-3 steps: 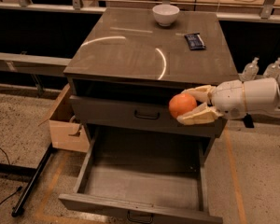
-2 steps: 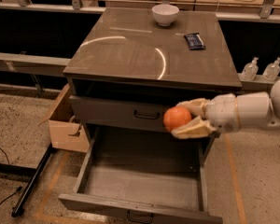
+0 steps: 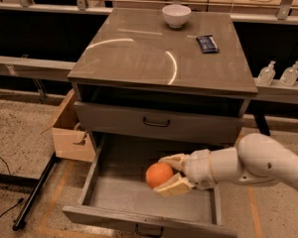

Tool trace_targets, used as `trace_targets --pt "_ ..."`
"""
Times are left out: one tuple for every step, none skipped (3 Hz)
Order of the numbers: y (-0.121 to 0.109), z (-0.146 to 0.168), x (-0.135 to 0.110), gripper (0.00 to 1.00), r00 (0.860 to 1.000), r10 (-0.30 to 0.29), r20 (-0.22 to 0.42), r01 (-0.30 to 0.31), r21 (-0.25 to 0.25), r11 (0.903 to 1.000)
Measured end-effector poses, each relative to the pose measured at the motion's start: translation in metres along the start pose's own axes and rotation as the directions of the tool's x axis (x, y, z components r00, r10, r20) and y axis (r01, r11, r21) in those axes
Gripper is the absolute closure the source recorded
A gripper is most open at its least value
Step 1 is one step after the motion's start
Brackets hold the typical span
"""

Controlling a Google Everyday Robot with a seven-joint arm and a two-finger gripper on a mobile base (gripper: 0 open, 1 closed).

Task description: Place orange into middle drawer

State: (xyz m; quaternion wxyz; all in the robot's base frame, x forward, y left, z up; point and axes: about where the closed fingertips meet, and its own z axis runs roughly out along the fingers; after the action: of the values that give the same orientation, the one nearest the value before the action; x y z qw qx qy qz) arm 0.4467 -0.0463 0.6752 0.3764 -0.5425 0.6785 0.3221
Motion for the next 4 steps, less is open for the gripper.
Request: trace_targets --pt "0.018 0.055 0.046 1.0 0.998 0.045 -0.052 -0.045 -0.01 0.9989" --pt "0.005 0.096 0.081 1.0 0.994 0.033 -0.105 -0.032 0.004 0.9995" --pt "-0.018 0.118 0.108 1.0 0.988 0.005 -0.154 -0.002 0.02 0.9998" --pt "-0.019 0.12 0.109 1.0 0.987 0.002 -0.158 0.001 0.017 0.9999"
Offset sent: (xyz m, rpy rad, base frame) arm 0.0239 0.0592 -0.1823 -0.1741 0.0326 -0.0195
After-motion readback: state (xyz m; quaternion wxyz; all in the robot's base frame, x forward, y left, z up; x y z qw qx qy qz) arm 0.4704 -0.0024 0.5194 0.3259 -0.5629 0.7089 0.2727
